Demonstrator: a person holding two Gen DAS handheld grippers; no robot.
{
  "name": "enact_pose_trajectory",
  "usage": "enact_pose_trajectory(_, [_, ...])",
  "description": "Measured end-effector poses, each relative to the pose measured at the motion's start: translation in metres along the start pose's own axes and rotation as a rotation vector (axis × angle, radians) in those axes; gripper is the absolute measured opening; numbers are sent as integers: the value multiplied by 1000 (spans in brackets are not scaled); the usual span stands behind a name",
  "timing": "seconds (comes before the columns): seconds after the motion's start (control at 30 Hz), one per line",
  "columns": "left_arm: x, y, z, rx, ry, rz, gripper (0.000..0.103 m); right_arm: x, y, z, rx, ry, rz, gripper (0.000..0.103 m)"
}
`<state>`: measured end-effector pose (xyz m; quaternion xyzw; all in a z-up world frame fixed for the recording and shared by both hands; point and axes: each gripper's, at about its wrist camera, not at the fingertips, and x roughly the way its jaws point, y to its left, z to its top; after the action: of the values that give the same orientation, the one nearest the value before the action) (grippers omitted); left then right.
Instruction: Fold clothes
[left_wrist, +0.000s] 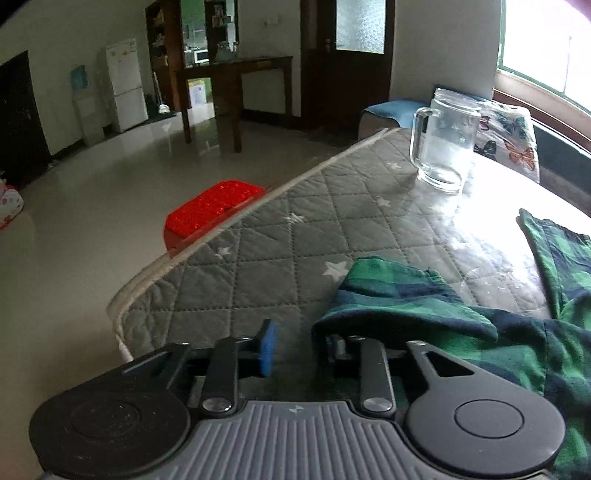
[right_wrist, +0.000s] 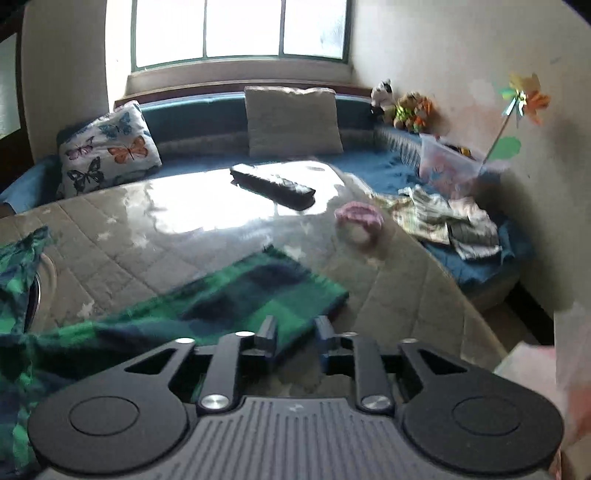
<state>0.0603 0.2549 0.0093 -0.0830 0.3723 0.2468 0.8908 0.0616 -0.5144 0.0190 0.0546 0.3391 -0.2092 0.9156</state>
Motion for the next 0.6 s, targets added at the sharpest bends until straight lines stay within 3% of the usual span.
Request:
enact_pose_trajectory(0.2, [-1,9,3,-19,-2,42,66,28,17,3,-47,50,57,32])
enact_pose_trajectory(0.33, [6,21,6,-64,15,61,71,47,22,-1,-50,84,63,35])
enact_pose_trajectory(0.47, [14,35,8,-161,54,49,73,50,19,-1,-49,81,58,36])
enact_pose_trajectory(0.6, [22,59,10,-351,92,-4,74,51,18,-1,-51,88,49,36])
